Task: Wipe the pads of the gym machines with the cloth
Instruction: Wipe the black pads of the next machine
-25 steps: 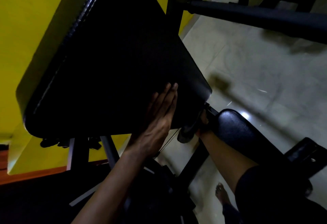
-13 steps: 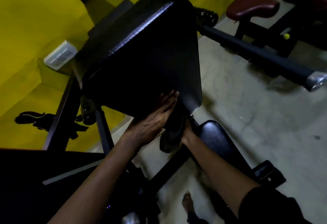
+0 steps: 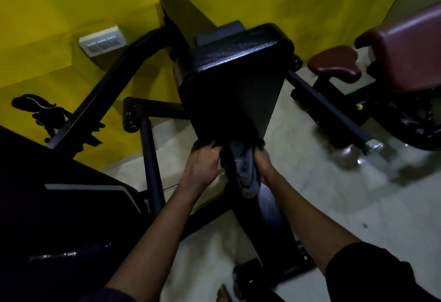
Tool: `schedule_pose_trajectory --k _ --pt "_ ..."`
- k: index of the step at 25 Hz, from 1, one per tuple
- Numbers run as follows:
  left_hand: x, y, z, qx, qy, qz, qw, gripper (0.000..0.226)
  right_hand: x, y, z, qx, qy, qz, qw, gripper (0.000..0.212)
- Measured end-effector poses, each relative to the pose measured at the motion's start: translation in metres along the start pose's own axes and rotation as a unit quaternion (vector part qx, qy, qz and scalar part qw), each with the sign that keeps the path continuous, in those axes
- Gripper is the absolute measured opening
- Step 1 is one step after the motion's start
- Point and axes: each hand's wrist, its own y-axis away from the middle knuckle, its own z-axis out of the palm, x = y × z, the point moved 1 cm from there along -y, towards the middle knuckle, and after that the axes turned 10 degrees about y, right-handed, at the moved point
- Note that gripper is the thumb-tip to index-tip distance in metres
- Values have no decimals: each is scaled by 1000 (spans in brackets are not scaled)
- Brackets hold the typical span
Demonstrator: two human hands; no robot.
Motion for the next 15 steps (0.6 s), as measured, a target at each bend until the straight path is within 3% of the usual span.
schedule_pose_trajectory --k 4,6,8,11,13,15 --pt "13 9 7 20 71 -156 985 30 -7 17 -37 26 136 -119 983 34" --pt "14 22 16 37 123 -215 968 33 -6 21 -52 7 272 -180 945 27" --pt "17 35 31 53 167 -257 950 40 1 21 -53 -8 415 -267 870 30" --pt "34 56 76 71 216 -336 914 45 13 11 -46 -18 580 -418 699 49" --pt "45 66 117 69 233 -387 889 50 17 2 -41 -2 623 -518 585 62" --pt "57 73 160 38 244 -420 873 59 16 -2 -37 8 619 -590 518 70"
